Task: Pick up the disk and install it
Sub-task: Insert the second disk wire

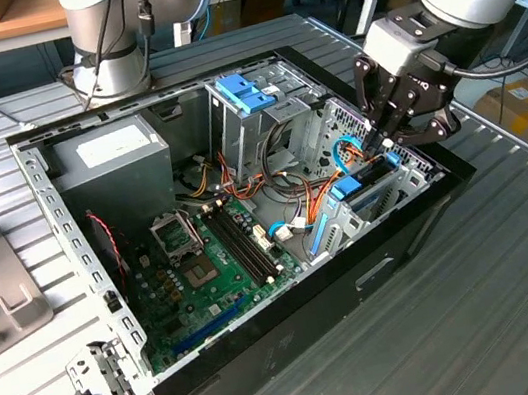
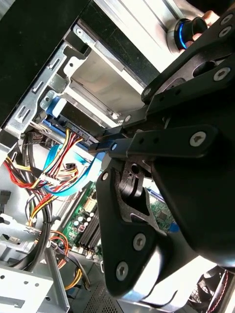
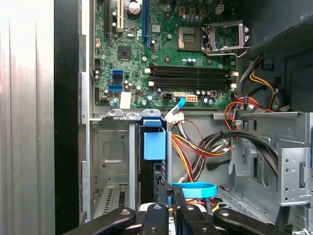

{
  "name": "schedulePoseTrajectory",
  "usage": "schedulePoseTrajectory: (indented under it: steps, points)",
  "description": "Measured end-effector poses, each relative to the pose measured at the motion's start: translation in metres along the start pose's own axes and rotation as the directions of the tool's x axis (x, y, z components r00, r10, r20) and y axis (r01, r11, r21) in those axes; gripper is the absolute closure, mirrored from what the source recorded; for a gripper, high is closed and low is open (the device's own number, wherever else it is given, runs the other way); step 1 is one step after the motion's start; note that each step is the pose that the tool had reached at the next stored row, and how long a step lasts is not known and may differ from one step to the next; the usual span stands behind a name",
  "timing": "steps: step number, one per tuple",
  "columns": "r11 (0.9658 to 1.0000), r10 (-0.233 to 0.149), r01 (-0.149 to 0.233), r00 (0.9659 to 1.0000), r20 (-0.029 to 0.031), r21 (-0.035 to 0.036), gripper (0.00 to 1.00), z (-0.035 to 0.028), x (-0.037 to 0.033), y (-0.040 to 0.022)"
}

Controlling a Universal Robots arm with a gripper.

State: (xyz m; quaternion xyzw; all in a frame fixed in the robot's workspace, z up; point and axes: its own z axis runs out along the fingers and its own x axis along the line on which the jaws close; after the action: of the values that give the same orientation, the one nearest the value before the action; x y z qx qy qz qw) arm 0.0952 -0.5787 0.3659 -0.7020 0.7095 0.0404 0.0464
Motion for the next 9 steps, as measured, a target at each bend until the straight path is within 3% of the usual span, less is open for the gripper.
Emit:
schedulePoseTrajectory:
  steps: [9]
  points:
    - [1.0, 0.0, 0.0, 1.0, 0.0002, 0.0, 0.84, 0.0038, 0.0006, 0.0021]
